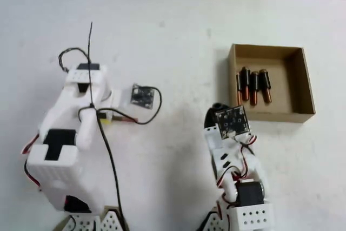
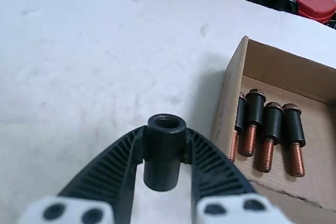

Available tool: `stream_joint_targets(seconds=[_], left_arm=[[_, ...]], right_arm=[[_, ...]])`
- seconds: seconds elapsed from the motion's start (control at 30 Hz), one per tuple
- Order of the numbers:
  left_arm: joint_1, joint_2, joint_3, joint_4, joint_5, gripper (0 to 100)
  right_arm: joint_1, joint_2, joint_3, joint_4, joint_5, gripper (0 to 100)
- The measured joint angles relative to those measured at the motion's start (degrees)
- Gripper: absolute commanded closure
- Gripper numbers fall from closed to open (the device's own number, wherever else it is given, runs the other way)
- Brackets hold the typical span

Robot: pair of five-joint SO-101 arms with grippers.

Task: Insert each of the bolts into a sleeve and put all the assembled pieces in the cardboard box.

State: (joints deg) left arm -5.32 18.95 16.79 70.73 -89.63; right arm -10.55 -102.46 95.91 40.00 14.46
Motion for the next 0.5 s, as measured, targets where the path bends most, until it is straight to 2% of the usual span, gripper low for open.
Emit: stream_joint_targets(seconds=[0.07, 0.37, 0.5], left_arm=[[0.0, 0.5, -1.4, 1.2, 1.5, 86], [0.0, 0.7, -2.6, 1.2, 4.5, 86], [0.0, 0.7, -2.6, 4.1, 4.5, 86]], right_arm=[[0.0, 0.0, 0.0, 0.0, 0.0, 98.1], [1.5, 0.0, 0.0, 0.0, 0.0, 98.1], [1.5, 0.0, 0.0, 0.0, 0.0, 98.1]])
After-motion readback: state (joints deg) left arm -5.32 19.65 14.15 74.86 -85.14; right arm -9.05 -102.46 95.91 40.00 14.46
